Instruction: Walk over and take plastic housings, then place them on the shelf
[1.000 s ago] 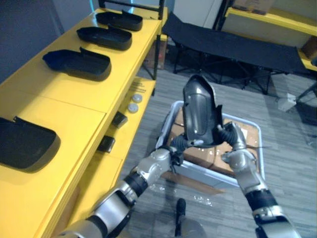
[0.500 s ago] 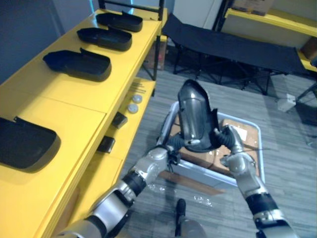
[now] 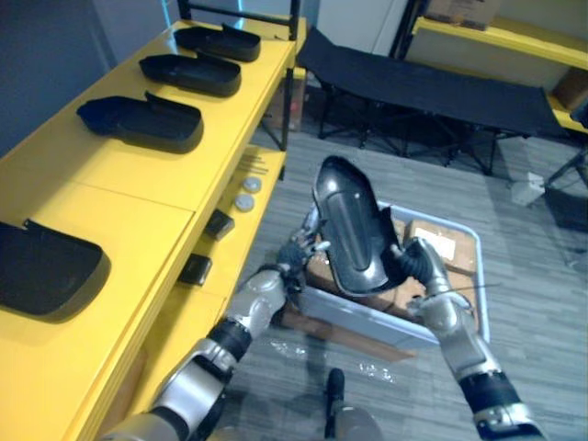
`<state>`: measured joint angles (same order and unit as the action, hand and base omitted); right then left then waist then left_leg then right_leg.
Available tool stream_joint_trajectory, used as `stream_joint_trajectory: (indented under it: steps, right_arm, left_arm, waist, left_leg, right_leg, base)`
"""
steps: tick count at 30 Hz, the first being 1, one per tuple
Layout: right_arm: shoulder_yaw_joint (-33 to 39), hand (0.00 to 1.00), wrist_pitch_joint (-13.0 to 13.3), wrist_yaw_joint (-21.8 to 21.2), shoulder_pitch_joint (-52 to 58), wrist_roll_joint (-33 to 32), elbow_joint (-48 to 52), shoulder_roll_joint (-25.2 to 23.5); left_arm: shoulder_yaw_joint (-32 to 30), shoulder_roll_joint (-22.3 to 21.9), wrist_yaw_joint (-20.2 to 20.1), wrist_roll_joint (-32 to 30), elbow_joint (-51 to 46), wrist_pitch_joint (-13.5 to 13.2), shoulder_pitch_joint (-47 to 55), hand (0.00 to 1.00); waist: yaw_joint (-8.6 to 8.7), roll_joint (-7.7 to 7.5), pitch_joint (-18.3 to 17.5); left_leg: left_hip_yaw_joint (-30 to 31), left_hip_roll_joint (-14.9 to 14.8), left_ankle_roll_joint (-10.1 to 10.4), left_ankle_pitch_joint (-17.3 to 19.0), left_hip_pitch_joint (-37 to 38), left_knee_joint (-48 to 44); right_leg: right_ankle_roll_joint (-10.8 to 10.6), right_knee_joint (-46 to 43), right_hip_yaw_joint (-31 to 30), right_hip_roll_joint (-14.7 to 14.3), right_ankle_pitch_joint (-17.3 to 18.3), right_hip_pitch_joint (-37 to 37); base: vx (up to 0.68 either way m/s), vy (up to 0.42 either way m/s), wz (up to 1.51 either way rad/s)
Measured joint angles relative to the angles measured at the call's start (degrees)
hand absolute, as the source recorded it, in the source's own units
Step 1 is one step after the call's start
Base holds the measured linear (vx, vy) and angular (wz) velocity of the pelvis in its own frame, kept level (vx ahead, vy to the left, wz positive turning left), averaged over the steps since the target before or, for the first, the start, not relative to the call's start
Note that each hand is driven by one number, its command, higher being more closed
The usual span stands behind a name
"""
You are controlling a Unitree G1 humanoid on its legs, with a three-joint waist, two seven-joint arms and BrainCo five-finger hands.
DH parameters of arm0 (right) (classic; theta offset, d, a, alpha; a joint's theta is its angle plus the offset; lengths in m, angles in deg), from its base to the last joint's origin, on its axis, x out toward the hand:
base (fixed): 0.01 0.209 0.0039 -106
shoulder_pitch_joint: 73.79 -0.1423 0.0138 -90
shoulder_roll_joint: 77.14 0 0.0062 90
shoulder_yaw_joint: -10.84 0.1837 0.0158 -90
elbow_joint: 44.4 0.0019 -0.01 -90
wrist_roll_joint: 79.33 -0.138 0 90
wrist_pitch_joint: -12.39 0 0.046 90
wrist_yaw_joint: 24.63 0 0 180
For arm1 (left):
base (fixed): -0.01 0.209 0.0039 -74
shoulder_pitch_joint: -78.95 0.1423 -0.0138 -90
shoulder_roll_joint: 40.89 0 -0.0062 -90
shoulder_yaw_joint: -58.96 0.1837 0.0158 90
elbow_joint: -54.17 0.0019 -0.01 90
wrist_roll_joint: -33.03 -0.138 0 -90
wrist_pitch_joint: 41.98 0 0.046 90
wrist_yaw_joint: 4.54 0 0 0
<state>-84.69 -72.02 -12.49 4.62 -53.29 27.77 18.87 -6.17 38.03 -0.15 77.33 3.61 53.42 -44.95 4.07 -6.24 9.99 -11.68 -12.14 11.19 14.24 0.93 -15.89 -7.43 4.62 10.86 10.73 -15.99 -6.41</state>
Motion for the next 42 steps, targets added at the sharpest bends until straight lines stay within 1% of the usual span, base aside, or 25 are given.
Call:
stream_joint_trajectory:
  steps: [2, 3, 5, 7, 14, 15, 20, 21, 30, 35, 36, 39, 41, 42]
  right_arm:
    - [0.01, 1.00, 0.23, 0.05, 0.25, -0.09, 1.01, 0.00]
    - [0.01, 1.00, 0.49, 0.07, 0.33, -0.19, 1.81, -0.01]
    - [0.00, 1.00, 0.83, 0.13, 0.33, -0.61, 2.52, -0.03]
    - [0.01, 1.00, 0.83, 0.18, 0.33, -1.64, 3.52, -0.11]
    - [0.24, 1.00, 0.81, 0.27, 0.41, -2.79, 4.36, -0.49]
    - [0.24, 1.00, 0.81, 0.26, 0.57, -2.80, 5.22, -0.70]
    - [0.23, 1.00, 0.83, 0.21, 1.64, -3.39, 7.00, -1.22]
    - [0.21, 1.00, 0.83, 0.21, 1.84, -3.39, 7.00, -1.85]
    - [0.23, 1.00, 0.93, 0.22, 2.58, -3.50, 7.24, -1.86]
    - [0.27, 1.00, 2.02, 0.22, 2.61, -3.83, 7.28, -1.86]
    - [0.27, 1.00, 2.02, 0.22, 2.61, -3.82, 7.28, -1.86]
    - [0.27, 1.00, 1.95, 0.22, 2.63, -3.81, 7.31, -1.86]
    - [0.29, 1.00, 1.56, 0.25, 2.82, -3.79, 7.65, -1.86]
    - [0.29, 1.00, 1.26, 0.34, 2.96, -3.77, 7.86, -1.86]
  left_arm:
    - [-0.02, 0.24, -0.55, 0.99, 0.00, -0.04, 0.78, 0.00]
    - [-0.02, 0.28, -0.62, 1.98, 0.03, -0.06, 1.08, 1.00]
    - [-0.02, 0.24, -0.71, 2.95, 0.04, -0.57, 1.28, 1.00]
    - [-0.09, 0.24, -0.83, 3.11, 0.04, -2.06, 1.35, 1.00]
    - [-0.02, 0.12, -1.14, 2.77, 0.06, -3.54, 1.36, 1.00]
    - [-0.02, -0.07, -1.16, 2.76, 0.06, -3.91, 1.35, 0.00]
    - [0.56, -1.06, -1.19, 2.37, 0.06, -3.98, 1.35, 0.00]
    - [0.92, -1.06, -1.17, 1.86, -0.07, -3.98, 1.33, 0.00]
    - [1.22, -1.15, -0.34, 1.81, -1.28, -3.96, 1.16, 0.00]
    - [0.75, -1.11, 0.09, 1.25, -1.20, -3.94, 1.16, 0.00]
    - [0.55, -1.10, 0.09, 0.15, -1.19, -3.96, 1.16, 0.00]
    - [0.47, -1.08, 0.10, 0.24, -1.07, -4.01, 1.16, 0.00]
    - [0.44, -1.08, 0.09, 0.66, -1.01, -4.42, 1.17, 0.00]
    - [0.36, -1.07, 0.09, 0.89, -1.01, -5.03, 1.17, 0.00]
  waist:
    - [0.02, 0.00, 0.00]
    - [0.04, 0.00, 0.00]
    - [0.03, 0.00, 0.00]
    - [0.01, 0.00, 0.00]
    - [0.03, 0.00, 0.00]
    - [0.16, 0.01, 0.00]
    - [0.46, 0.01, 0.00]
    - [1.32, 0.02, 0.00]
    - [1.51, 0.03, 0.00]
    - [1.53, 0.04, 0.00]
    - [1.53, 0.04, 0.00]
    - [1.52, 0.06, 0.01]
    - [1.51, 0.11, 0.01]
    - [1.50, 0.16, 0.01]
  left_leg:
    - [-0.02, 0.02, 0.00, 0.00, 0.06, 0.15]
    - [-0.03, 0.03, 0.00, 0.00, 0.10, 0.21]
    - [-0.04, 0.04, 0.00, 0.00, 0.11, 0.23]
    - [-0.08, 0.05, 0.00, -0.01, 0.17, 0.25]
    - [-0.97, 0.16, -0.01, 0.00, 1.07, 0.62]
    - [-1.13, 0.22, -0.07, 0.05, 1.15, 0.60]
    - [-1.17, 0.23, -0.08, 0.13, 1.19, 0.53]
    - [-1.20, 0.24, -0.08, 0.14, 1.22, 0.52]
    - [-1.30, 0.24, -0.07, 0.27, 1.28, 0.38]
    - [-1.30, 0.25, -0.07, 0.27, 1.27, 0.39]
    - [-1.29, 0.25, -0.07, 0.27, 1.27, 0.39]
    - [-1.27, 0.26, -0.07, 0.27, 1.26, 0.39]
    - [-1.25, 0.27, -0.07, 0.27, 1.24, 0.40]
    - [-1.24, 0.27, -0.07, 0.27, 1.24, 0.40]
  right_leg:
    - [0.00, 0.00, 0.00, 0.00, 0.00, 0.00]
    - [0.01, 0.00, -0.01, 0.00, -0.01, 0.00]
    - [0.01, 0.00, -0.01, 0.00, -0.01, 0.00]
    - [0.02, 0.00, -0.05, 0.00, -0.01, 0.00]
    - [0.04, 0.00, -0.85, -0.02, -0.02, 0.09]
    - [0.05, 0.00, -1.04, 0.00, -0.02, 0.10]
    - [0.12, 0.00, -1.10, 0.01, 0.04, 0.10]
    - [0.15, 0.00, -1.12, 0.02, 0.06, 0.10]
    - [0.44, 0.01, -1.22, 0.03, 0.25, 0.10]
    - [0.44, 0.01, -1.21, 0.04, 0.25, 0.10]
    - [0.45, 0.01, -1.21, 0.04, 0.26, 0.10]
    - [0.46, 0.01, -1.20, 0.05, 0.27, 0.10]
    - [0.46, 0.01, -1.18, 0.06, 0.27, 0.10]
    - [0.46, 0.01, -1.17, 0.07, 0.27, 0.10]
  base:
    - [0.00, 0.000, 0.00]
    - [0.00, 0.000, 0.00]
    - [0.00, 0.000, 0.00]
    - [0.00, 0.000, 0.00]
    - [0.00, 0.003, -0.04]
    - [0.00, 0.008, -0.09]
    - [0.00, 0.001, -0.01]
    - [0.00, 0.000, 0.00]
    - [0.00, 0.000, 0.00]
    - [0.00, 0.000, 0.00]
    - [0.00, 0.000, 0.00]
    - [0.00, 0.000, 0.00]
    - [0.00, 0.000, 0.00]
    - [0.00, 0.000, 0.00]
